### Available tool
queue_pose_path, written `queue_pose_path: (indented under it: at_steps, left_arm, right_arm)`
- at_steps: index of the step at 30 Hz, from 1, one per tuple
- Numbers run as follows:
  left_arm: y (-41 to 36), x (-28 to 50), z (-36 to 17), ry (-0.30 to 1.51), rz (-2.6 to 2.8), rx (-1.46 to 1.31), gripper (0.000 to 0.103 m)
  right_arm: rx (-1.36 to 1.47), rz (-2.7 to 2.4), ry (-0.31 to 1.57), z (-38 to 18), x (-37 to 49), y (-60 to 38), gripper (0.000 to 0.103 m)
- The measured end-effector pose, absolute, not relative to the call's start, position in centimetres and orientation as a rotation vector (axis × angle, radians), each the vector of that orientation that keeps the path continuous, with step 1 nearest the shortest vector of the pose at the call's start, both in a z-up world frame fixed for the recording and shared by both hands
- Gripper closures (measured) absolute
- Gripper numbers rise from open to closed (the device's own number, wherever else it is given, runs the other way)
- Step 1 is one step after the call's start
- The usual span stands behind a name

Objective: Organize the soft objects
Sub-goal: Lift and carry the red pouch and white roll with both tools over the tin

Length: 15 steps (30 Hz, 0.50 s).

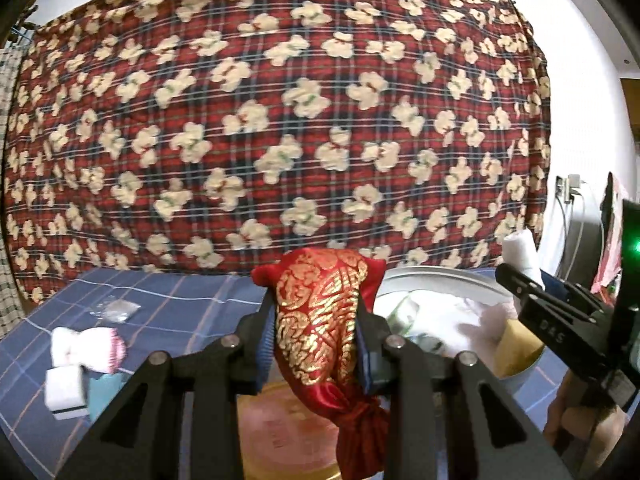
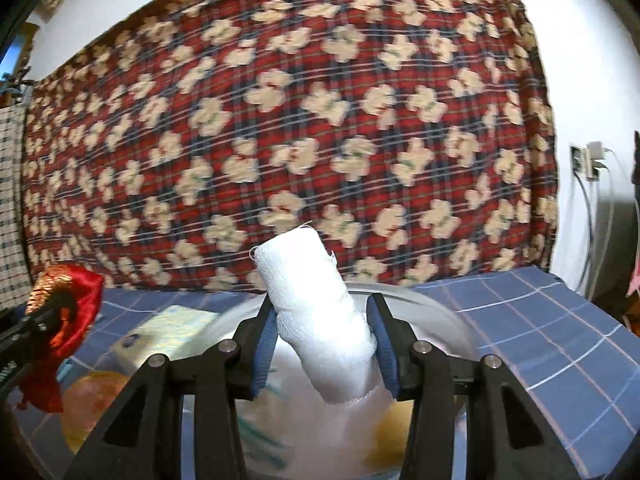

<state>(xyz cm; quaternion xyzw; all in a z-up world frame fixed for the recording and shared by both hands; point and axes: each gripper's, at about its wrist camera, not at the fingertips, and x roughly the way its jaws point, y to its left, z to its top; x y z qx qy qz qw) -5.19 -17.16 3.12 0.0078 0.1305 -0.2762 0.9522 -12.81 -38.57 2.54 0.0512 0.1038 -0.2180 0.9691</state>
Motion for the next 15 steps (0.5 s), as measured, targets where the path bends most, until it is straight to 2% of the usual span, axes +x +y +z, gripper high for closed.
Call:
queue_pose_path:
  at_steps: [15]
  left_arm:
    - [-26.8, -4.7, 2.8, 0.345, -0.712, 0.032, 0.071]
  right_arm:
    - [0.091, -0.561, 0.312, 1.4, -12.3, -45.1, 0.056]
